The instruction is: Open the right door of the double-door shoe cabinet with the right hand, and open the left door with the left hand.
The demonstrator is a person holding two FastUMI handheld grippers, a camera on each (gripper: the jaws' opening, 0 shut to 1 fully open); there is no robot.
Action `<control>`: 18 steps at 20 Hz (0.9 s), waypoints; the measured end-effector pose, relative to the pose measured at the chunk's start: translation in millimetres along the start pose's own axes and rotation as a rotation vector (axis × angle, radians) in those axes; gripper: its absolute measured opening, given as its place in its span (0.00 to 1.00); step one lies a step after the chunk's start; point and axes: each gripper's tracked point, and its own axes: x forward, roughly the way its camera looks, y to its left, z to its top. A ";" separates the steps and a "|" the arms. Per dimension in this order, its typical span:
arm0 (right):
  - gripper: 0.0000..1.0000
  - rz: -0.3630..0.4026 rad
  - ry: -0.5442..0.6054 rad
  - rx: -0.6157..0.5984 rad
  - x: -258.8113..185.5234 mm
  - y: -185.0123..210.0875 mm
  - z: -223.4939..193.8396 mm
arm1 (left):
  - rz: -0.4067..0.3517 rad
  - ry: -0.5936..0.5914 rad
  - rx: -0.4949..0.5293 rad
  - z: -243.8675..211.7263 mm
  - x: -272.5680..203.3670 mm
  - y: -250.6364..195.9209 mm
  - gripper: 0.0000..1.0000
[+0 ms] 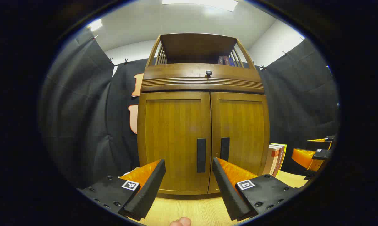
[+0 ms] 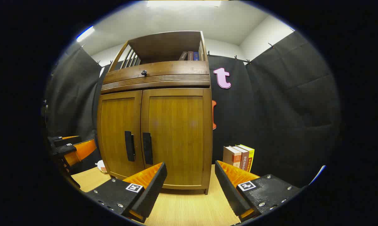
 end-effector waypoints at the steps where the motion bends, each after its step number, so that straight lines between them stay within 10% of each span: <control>1: 0.97 0.000 -0.004 -0.003 -0.2 0.5 1.4 | -0.001 -0.004 0.000 0.6 0.5 0.8 0.97; 18: 0.97 0.008 -0.016 -0.023 3.8 10.8 8.5 | 0.027 -0.021 0.006 3.2 0.9 15.1 0.94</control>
